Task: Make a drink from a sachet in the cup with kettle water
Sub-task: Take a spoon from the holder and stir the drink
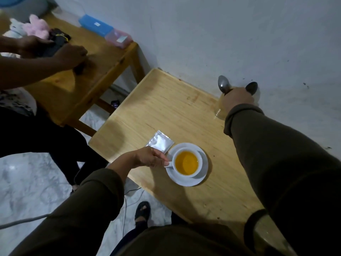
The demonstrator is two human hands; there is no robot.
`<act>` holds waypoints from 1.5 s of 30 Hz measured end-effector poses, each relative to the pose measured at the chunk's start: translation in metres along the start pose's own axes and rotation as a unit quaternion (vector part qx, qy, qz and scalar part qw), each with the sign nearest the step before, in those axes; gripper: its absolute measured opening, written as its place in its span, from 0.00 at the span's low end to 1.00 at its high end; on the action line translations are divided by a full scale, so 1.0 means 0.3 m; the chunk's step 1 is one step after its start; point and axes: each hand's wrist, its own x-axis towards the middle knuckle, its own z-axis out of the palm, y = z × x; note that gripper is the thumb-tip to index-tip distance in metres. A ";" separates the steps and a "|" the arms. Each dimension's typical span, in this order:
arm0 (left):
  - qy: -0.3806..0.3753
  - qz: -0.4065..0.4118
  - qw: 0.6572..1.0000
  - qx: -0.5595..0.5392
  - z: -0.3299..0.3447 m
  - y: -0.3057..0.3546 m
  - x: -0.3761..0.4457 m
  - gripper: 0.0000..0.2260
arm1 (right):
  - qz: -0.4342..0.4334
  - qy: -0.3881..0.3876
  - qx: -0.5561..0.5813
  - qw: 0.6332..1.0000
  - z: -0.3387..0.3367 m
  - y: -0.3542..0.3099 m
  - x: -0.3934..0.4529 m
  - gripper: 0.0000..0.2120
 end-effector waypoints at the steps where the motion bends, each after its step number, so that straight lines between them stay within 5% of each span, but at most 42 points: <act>1: -0.002 0.001 1.000 -0.003 0.001 0.000 0.000 0.02 | 0.000 0.008 -0.023 1.000 0.004 0.001 0.009 0.17; 7: -0.001 0.009 1.000 -0.011 0.006 -0.010 0.002 0.02 | -0.075 0.016 0.002 0.997 -0.028 0.033 -0.017 0.18; 15: 0.001 0.052 0.999 0.011 0.021 -0.024 -0.004 0.04 | -0.118 0.155 0.122 0.973 -0.114 -0.031 -0.144 0.06; 19: 0.024 0.096 0.995 0.012 0.033 -0.050 0.000 0.03 | -0.124 0.186 0.111 0.968 -0.134 -0.021 -0.277 0.09; 22: 0.024 0.120 0.992 0.018 0.041 -0.062 -0.001 0.12 | -0.096 0.184 0.136 0.969 -0.115 0.004 -0.399 0.11; 27: 0.021 0.139 0.990 -0.005 0.048 -0.081 -0.002 0.10 | 0.006 0.152 0.213 0.965 0.002 0.046 -0.598 0.06; 34: 0.048 0.158 0.986 -0.021 0.070 -0.108 0.023 0.09 | 0.114 -0.010 0.434 0.894 0.126 0.115 -0.796 0.13; 39: 0.071 0.169 0.983 -0.008 0.074 -0.120 0.041 0.08 | 0.130 -0.054 0.524 0.840 0.146 0.132 -0.881 0.13; 45: 0.080 0.163 0.983 0.005 0.078 -0.118 0.037 0.08 | 0.074 -0.100 0.482 0.867 0.175 0.166 -0.897 0.11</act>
